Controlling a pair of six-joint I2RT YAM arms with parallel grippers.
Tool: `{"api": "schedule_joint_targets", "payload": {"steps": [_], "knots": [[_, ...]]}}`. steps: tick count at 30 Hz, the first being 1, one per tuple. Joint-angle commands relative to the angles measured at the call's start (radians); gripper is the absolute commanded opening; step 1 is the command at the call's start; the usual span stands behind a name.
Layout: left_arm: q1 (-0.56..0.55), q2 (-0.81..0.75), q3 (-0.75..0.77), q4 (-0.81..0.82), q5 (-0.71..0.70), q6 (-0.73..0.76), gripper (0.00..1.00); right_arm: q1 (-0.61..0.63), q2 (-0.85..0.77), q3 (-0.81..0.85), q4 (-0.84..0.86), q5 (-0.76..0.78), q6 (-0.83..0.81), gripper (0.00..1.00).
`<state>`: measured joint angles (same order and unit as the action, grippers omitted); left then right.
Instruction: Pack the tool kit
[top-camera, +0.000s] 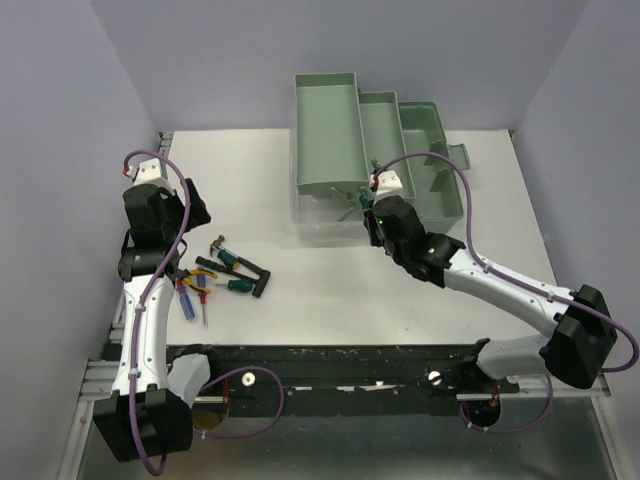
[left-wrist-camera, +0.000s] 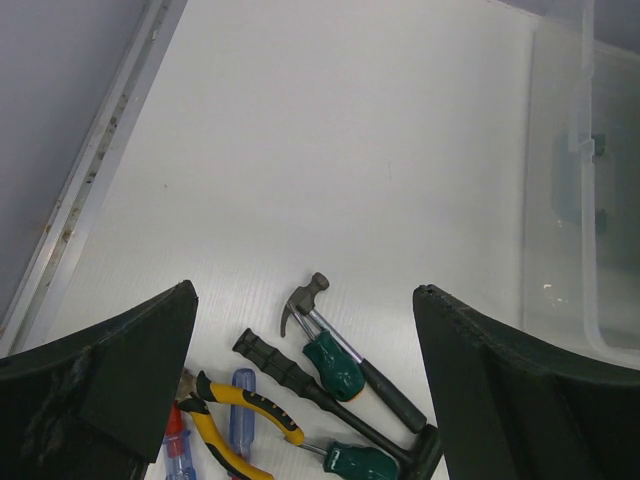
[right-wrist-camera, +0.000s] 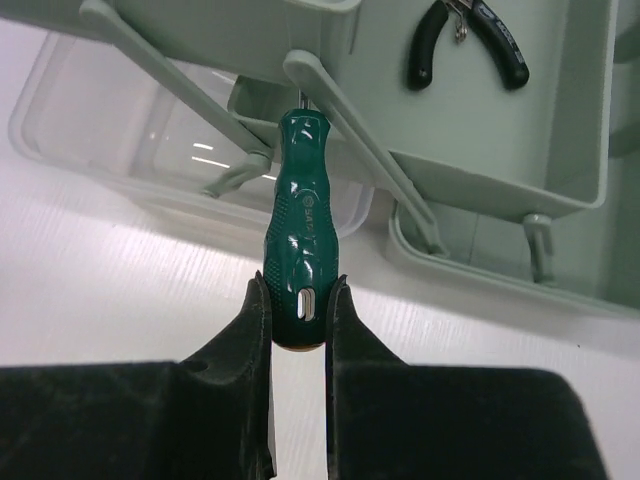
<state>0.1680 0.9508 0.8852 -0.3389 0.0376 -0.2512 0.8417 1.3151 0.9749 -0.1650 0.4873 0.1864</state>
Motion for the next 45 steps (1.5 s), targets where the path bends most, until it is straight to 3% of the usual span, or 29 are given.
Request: {"api": "schedule_joint_targets", "payload": {"steps": [1,6,11,20,25,28,32,34,38,41,45], "knots": [[-0.004,-0.012,-0.008,0.006,0.004,0.007,0.99,-0.035,0.007,0.008,0.01,0.094,0.093,0.01],[-0.005,-0.009,-0.005,0.006,0.004,0.007,0.99,-0.035,-0.008,-0.034,0.048,-0.056,0.084,0.01],[-0.002,-0.01,-0.005,0.006,-0.001,0.009,0.99,-0.033,-0.068,-0.105,-0.021,-0.142,0.15,0.01],[-0.025,0.003,-0.014,0.024,0.022,0.0,0.99,0.022,-0.331,-0.275,-0.059,-0.279,0.045,0.01],[-0.099,0.034,-0.015,0.054,0.084,-0.072,0.99,0.023,-0.58,-0.366,-0.012,-0.201,-0.028,0.01],[-0.215,0.066,-0.012,0.083,0.071,-0.134,0.99,0.019,-0.637,-0.354,-0.02,0.004,-0.027,0.01],[-0.378,0.181,-0.005,0.181,0.079,-0.239,0.99,-0.042,-0.574,-0.225,-0.067,0.135,-0.064,0.01],[-0.426,0.254,0.015,0.231,0.111,-0.285,0.99,-0.105,-0.548,-0.168,-0.053,0.128,-0.09,0.01],[-0.49,0.388,0.078,0.261,0.093,-0.298,0.99,-0.28,-0.512,-0.116,0.018,-0.043,-0.108,0.01],[-0.495,0.477,0.121,0.265,0.111,-0.304,0.98,-0.426,-0.412,-0.058,-0.034,-0.177,-0.073,0.01],[-0.509,0.581,0.214,0.239,0.151,-0.284,0.96,-0.521,-0.346,-0.065,-0.018,-0.253,-0.033,0.01]]}}
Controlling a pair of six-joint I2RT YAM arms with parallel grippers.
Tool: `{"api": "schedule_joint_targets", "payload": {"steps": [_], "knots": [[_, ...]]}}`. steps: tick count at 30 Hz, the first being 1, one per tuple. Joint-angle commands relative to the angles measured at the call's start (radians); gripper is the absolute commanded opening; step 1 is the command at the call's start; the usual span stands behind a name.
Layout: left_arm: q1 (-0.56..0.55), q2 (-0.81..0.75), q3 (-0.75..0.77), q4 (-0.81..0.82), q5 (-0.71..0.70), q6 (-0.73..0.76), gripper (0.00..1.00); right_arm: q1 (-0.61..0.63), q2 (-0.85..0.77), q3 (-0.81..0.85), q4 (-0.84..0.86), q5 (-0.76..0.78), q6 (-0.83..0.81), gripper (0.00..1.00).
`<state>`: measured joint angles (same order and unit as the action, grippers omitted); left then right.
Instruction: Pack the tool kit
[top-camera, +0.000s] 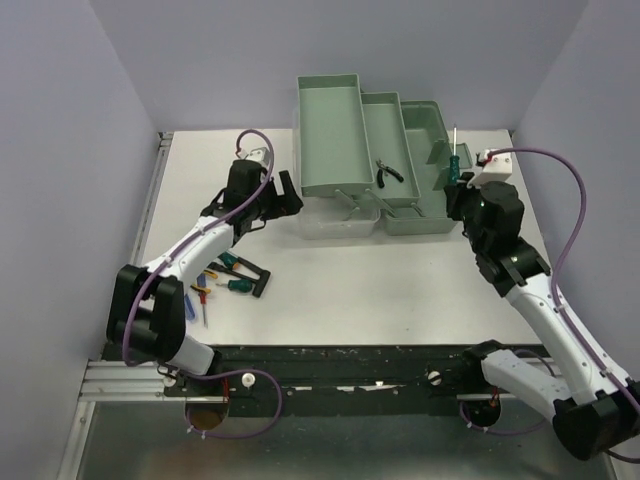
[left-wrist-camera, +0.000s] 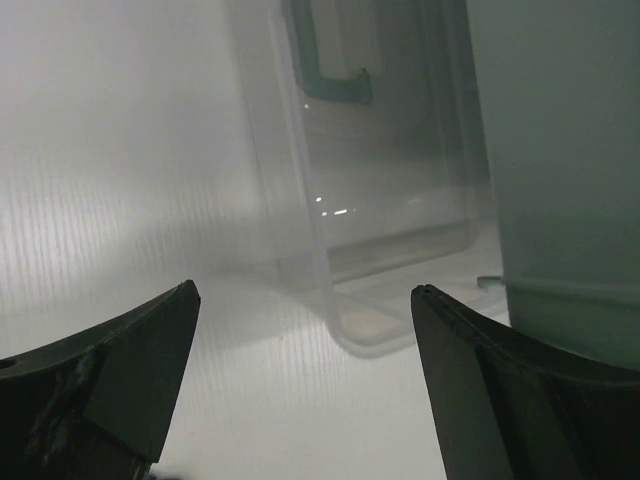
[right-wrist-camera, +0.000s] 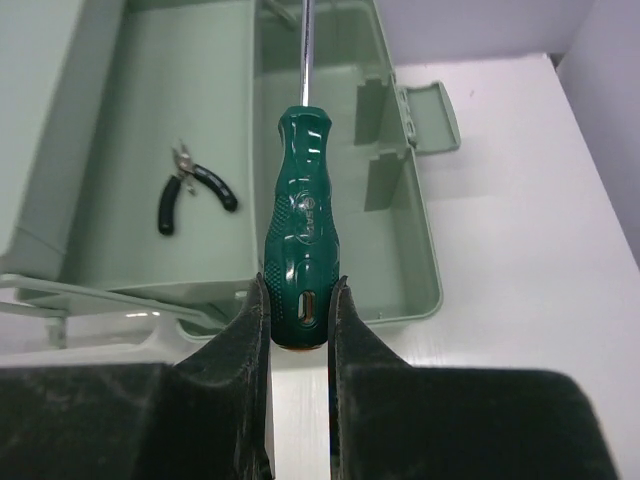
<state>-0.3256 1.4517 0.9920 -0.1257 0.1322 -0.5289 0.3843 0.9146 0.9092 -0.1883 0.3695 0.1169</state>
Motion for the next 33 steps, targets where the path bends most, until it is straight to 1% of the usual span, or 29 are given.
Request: {"api": "schedule_joint_targets", "payload": {"steps": [1,6,7,10,11,12,16,17,20,21,26,33], "knots": [[-0.02,0.102,0.128,0.017,0.056,0.004,0.95,-0.074,0.059,-0.007,0.013,-0.15,0.049,0.01],[-0.024,0.217,0.198,-0.035,0.069,0.023,0.86,-0.087,0.072,-0.043,0.023,-0.205,0.073,0.01],[-0.023,0.234,0.207,-0.048,0.063,0.027,0.81,-0.087,0.075,-0.049,0.018,-0.211,0.072,0.01],[-0.024,0.257,0.215,-0.046,0.058,0.043,0.56,-0.088,0.079,-0.064,0.009,-0.227,0.063,0.01],[-0.024,0.262,0.218,-0.046,0.058,0.052,0.53,-0.09,0.086,-0.067,0.003,-0.227,0.058,0.01],[-0.024,0.266,0.221,-0.049,0.053,0.059,0.47,-0.093,0.092,-0.067,-0.002,-0.227,0.056,0.01],[-0.024,0.285,0.232,-0.058,0.018,0.086,0.37,-0.107,0.121,-0.064,-0.005,-0.238,0.056,0.01],[-0.024,0.288,0.234,-0.058,0.015,0.09,0.33,-0.114,0.131,-0.059,-0.01,-0.241,0.056,0.01],[-0.021,0.297,0.238,-0.058,-0.011,0.107,0.15,-0.143,0.168,-0.04,-0.017,-0.27,0.061,0.01],[-0.017,0.299,0.241,-0.057,-0.019,0.113,0.1,-0.151,0.187,-0.032,-0.02,-0.274,0.063,0.01],[0.016,0.323,0.293,-0.057,-0.045,0.147,0.03,-0.173,0.277,0.02,-0.048,-0.305,0.076,0.01],[0.072,0.395,0.444,-0.092,-0.065,0.191,0.03,-0.18,0.345,0.068,-0.076,-0.31,0.141,0.01]]}}
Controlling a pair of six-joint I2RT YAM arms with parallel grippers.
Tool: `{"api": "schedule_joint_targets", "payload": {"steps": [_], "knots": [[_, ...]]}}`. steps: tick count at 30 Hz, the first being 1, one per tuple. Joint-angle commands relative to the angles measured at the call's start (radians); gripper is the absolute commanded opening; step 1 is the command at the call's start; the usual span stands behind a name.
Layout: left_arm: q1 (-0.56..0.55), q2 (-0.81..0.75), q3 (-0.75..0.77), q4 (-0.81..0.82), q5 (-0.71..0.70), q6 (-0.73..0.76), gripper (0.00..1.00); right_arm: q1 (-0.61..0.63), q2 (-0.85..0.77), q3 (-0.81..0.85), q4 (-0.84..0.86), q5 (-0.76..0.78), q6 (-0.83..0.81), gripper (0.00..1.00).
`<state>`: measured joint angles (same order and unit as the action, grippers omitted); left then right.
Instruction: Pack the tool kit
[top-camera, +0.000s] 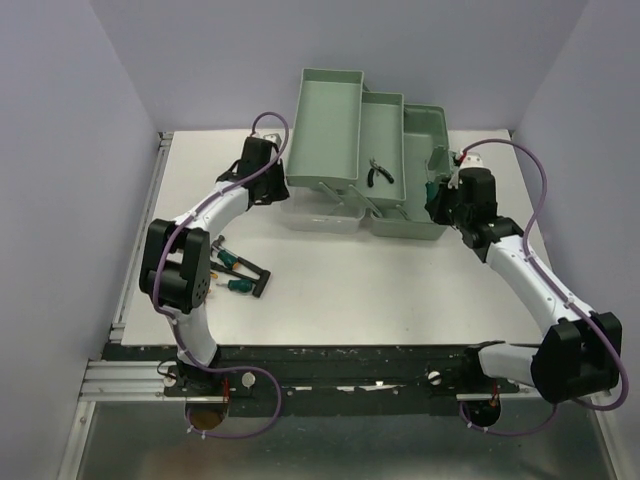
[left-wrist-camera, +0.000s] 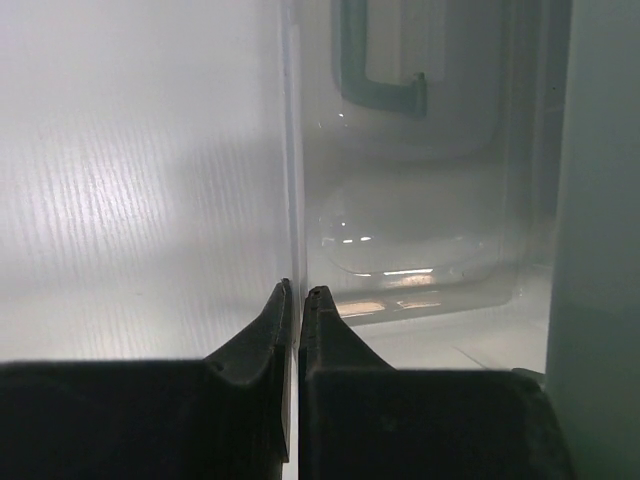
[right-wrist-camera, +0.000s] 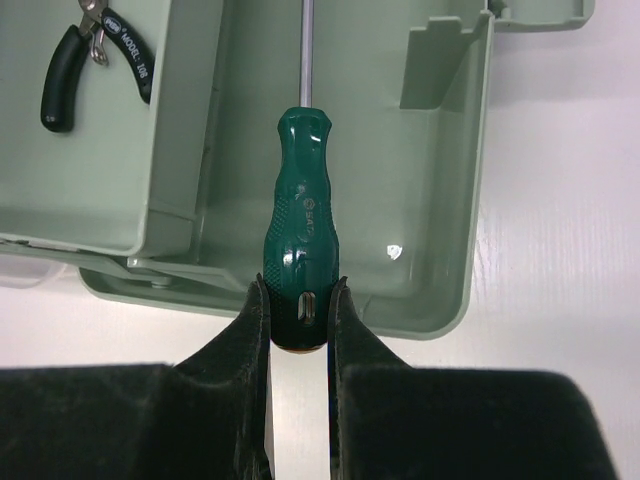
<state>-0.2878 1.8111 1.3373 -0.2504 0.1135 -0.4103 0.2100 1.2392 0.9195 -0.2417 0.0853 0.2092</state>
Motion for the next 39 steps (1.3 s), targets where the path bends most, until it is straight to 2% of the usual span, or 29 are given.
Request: {"api": "schedule_joint_targets", "payload": {"steps": [1,4,6,8,9,10,12,14,19,22,25,29,32,35,37,39], "knots": [[0.041,0.04,0.12,0.022,-0.051,0.076,0.03,-0.006,0.029,0.064,-0.027,-0.027,0.058,0.01],[0.067,0.034,0.164,-0.001,-0.043,0.083,0.05,-0.006,0.075,0.099,-0.045,-0.071,0.062,0.01],[0.082,0.008,0.177,-0.012,-0.046,0.096,0.22,-0.006,0.107,0.137,-0.077,-0.079,0.059,0.22],[0.098,-0.033,0.18,-0.026,-0.054,0.111,0.51,-0.006,0.123,0.166,-0.106,-0.078,0.056,0.53],[0.108,-0.059,0.18,-0.035,-0.057,0.116,0.57,-0.006,0.117,0.173,-0.111,-0.076,0.056,0.65],[0.116,-0.081,0.178,-0.042,-0.057,0.12,0.62,-0.006,0.108,0.173,-0.111,-0.075,0.052,0.72],[0.13,-0.136,0.166,-0.053,-0.058,0.13,0.72,-0.006,0.08,0.164,-0.094,-0.074,0.039,0.78],[0.137,-0.188,0.16,-0.065,-0.057,0.143,0.82,-0.004,0.053,0.154,-0.082,-0.079,0.019,0.8],[0.156,-0.326,0.14,-0.179,-0.084,0.198,0.96,0.038,-0.065,0.066,0.031,-0.294,-0.098,0.84],[0.209,-0.435,0.064,-0.217,-0.075,0.212,0.99,0.185,-0.141,-0.001,0.096,-0.32,-0.198,0.85],[0.277,-0.553,-0.057,-0.208,-0.072,0.231,0.99,0.377,-0.133,-0.028,0.157,-0.312,-0.275,0.85],[0.312,-0.703,-0.238,-0.141,-0.155,0.26,0.99,0.608,0.003,-0.015,0.306,-0.345,-0.275,0.83],[0.312,-0.763,-0.364,-0.081,-0.169,0.265,0.99,0.761,0.156,0.079,0.355,-0.393,-0.288,0.83],[0.312,-0.763,-0.369,-0.093,-0.175,0.275,0.99,0.807,0.343,0.16,0.45,-0.534,-0.254,0.78],[0.314,-0.754,-0.359,-0.086,-0.155,0.257,0.99,0.83,0.463,0.203,0.534,-0.584,-0.252,0.7],[0.312,-0.754,-0.355,-0.076,-0.115,0.234,0.99,0.842,0.573,0.301,0.489,-0.624,-0.277,0.69]]}}
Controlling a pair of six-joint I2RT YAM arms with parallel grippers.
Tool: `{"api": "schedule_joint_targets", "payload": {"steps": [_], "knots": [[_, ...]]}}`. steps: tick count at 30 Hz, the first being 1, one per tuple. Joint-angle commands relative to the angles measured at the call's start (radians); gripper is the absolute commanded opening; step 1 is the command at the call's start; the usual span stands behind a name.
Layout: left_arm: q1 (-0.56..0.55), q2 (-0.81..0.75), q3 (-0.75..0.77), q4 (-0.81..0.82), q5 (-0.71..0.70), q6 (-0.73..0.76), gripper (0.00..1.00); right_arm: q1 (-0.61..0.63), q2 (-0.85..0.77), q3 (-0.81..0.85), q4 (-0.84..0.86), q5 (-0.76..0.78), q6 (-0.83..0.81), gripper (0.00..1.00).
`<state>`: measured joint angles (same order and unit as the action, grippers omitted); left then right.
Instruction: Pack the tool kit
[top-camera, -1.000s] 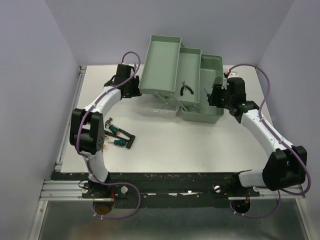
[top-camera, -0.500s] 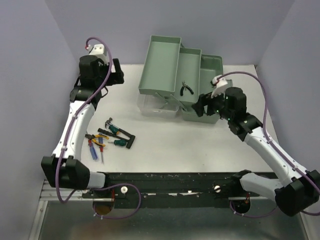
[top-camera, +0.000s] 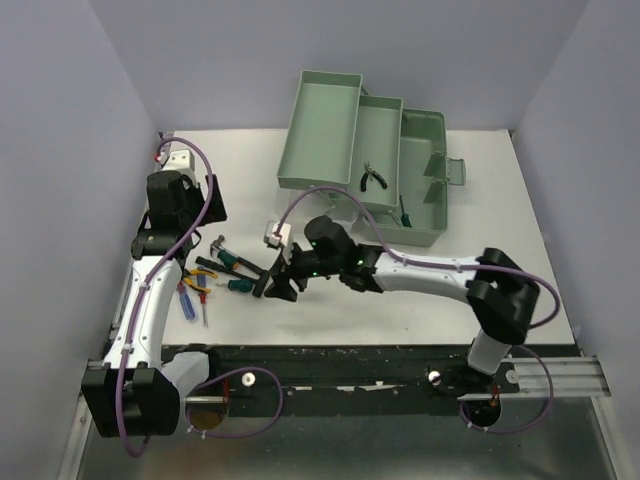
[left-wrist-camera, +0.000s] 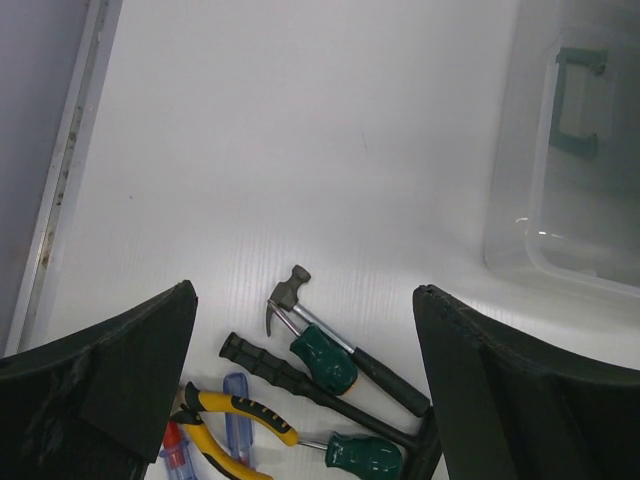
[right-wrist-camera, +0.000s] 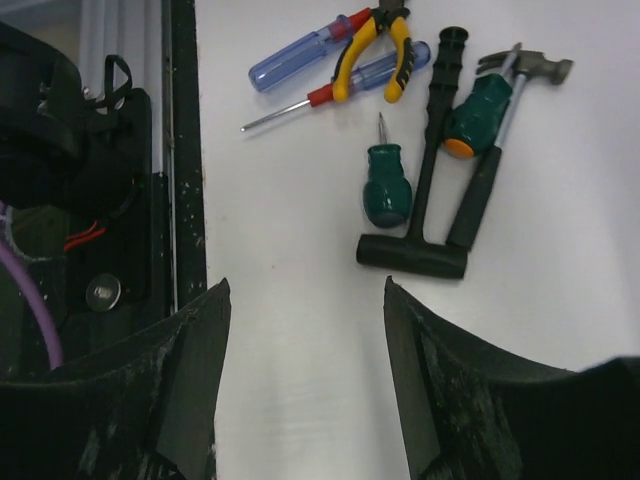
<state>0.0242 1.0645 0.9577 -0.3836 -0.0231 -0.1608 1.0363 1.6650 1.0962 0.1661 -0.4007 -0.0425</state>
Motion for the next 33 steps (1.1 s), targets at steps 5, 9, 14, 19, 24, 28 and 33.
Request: {"api": "schedule_joint_targets", "payload": {"steps": [5,9,14,19,24,28,33], "knots": [[0.0,-0.011,0.006,0.063,0.123,-0.057,0.99,0.045,0.312,0.292,-0.024,-0.095,-0.121,0.68],[0.0,-0.015,0.01,0.069,0.144,-0.065,0.99,0.06,0.395,0.37,-0.083,-0.023,-0.239,0.67],[-0.001,-0.014,0.01,0.069,0.143,-0.066,0.99,0.079,0.512,0.493,-0.23,0.016,-0.345,0.65],[-0.001,-0.017,0.012,0.066,0.14,-0.065,0.99,0.082,0.571,0.541,-0.253,0.052,-0.373,0.61],[-0.001,-0.018,0.01,0.065,0.13,-0.062,0.99,0.087,0.639,0.591,-0.293,0.059,-0.385,0.58],[-0.001,-0.018,0.013,0.063,0.129,-0.06,0.99,0.09,0.671,0.602,-0.284,0.103,-0.384,0.55],[-0.004,-0.014,0.015,0.063,0.14,-0.065,0.99,0.094,0.645,0.555,-0.222,0.137,-0.385,0.5]]}}
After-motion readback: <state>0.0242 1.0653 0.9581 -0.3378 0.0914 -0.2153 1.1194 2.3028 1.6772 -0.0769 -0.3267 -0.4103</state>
